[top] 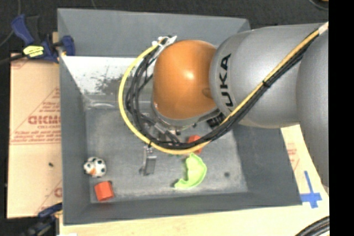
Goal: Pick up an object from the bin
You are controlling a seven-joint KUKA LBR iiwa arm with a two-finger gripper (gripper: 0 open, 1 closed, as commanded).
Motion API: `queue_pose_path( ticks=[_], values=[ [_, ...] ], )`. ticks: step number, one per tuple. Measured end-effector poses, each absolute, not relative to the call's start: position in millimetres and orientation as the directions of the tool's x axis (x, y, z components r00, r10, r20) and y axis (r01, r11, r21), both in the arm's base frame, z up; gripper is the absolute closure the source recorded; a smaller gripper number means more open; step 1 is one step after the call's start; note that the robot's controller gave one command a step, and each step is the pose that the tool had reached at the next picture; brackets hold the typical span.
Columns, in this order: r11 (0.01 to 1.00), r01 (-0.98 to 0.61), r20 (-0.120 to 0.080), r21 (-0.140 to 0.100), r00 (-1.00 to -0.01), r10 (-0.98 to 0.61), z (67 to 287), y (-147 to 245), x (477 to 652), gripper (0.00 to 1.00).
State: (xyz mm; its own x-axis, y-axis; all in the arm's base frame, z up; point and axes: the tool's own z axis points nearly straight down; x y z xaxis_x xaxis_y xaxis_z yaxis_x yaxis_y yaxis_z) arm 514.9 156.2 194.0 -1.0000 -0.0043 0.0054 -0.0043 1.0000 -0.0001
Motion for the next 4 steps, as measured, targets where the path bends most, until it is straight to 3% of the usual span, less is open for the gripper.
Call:
queue_pose_path(
  ticks=[1,2,3,4],
  values=[
    [1.000,0.000,-0.002,0.001,-1.000,0.000,198.5,155.3,516.5,0.00],
    [0.997,-0.079,0.001,0.000,-0.997,-0.079,153.8,103.9,548.5,0.00],
    [0.982,-0.191,-0.002,0.000,-0.982,-0.191,139.8,98.8,534.4,0.00],
    [0.998,-0.071,-0.002,0.001,-0.998,-0.071,100.7,37.5,539.9,0.00]
  ],
)
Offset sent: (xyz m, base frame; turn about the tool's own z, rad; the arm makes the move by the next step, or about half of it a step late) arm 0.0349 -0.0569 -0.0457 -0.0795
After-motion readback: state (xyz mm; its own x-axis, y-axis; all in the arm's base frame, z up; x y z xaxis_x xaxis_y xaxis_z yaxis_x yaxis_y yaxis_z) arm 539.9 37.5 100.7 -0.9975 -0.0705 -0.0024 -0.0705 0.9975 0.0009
